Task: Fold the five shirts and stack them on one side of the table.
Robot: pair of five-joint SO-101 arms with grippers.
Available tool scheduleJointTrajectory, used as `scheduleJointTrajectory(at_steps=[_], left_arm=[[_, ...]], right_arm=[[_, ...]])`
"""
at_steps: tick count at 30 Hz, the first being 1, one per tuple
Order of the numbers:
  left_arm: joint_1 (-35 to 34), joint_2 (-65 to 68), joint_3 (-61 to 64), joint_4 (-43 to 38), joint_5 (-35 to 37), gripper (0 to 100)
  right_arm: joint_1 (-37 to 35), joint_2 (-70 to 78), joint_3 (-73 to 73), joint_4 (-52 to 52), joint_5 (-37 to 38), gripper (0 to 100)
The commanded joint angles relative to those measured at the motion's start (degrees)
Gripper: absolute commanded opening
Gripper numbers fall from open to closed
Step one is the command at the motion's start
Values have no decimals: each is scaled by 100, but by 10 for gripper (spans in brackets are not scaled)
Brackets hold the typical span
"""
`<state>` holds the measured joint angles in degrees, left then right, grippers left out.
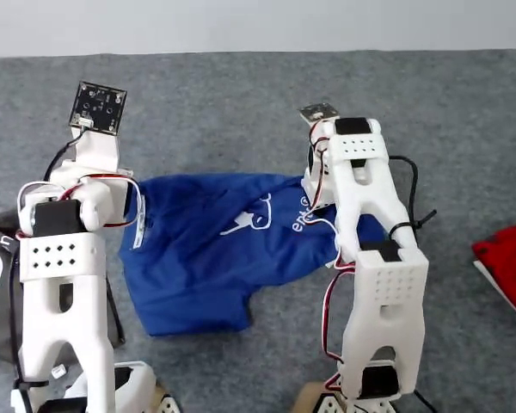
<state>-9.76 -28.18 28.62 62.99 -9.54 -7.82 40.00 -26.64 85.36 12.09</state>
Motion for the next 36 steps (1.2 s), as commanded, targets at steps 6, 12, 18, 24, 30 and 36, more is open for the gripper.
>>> scheduleJointTrajectory(at_steps=[6, 12, 18, 24, 30, 36], left_arm=[[18, -26, -31, -79, -53, 6], [35, -26, -31, -79, -53, 6], [44, -26, -31, -79, -44, 6], [132, -26, -31, -105, -26, 6], [642, 387, -22, -70, -35, 9], [1099, 1793, -127, -88, -826, 54]], right_arm=[[242, 119, -44, -171, 475, 105], [374, 101, -229, 13, 747, 11], [576, 101, -1591, 1297, 1099, 11], [673, -259, -2268, 1763, 1407, 11], [699, -980, -1697, 1763, 1521, 11], [699, -1305, -1222, 1754, 1635, 11]])
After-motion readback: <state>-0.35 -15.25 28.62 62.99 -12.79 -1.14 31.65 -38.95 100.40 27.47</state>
